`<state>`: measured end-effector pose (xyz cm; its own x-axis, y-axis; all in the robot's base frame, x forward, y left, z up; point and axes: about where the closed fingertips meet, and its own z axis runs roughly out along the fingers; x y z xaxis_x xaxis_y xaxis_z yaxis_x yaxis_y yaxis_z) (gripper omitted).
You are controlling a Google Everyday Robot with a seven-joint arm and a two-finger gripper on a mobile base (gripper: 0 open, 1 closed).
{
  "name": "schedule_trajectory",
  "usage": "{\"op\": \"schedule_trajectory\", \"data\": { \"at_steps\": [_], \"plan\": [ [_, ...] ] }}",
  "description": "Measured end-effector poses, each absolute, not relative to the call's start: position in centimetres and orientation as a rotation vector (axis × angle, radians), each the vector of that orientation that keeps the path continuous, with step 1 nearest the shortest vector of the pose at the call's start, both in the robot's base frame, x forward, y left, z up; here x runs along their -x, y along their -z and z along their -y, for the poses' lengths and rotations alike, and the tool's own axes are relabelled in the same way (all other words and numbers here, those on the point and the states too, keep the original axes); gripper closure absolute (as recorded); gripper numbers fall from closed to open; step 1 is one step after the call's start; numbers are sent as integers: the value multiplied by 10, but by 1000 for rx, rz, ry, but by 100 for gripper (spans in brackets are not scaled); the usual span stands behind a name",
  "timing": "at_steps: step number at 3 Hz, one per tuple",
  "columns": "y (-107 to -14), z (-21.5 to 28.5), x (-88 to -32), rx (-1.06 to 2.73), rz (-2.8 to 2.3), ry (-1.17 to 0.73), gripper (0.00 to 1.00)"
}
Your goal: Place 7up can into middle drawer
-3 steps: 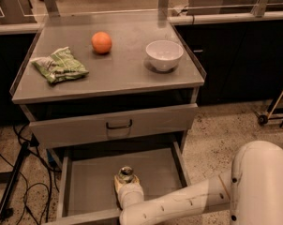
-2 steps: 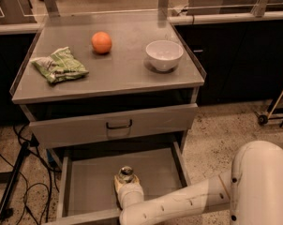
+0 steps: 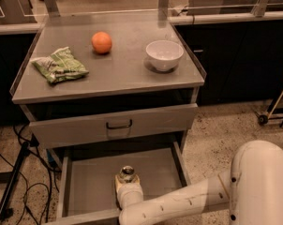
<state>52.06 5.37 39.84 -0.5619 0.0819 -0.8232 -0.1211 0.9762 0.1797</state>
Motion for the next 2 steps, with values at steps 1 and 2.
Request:
{"op": "schedule_trajectory", "data": {
  "at_steps": [1, 2],
  "plan": [
    [-398, -54, -521, 27, -2151, -266, 0],
    [-398, -54, -521, 27, -2151, -266, 0]
  ]
}}
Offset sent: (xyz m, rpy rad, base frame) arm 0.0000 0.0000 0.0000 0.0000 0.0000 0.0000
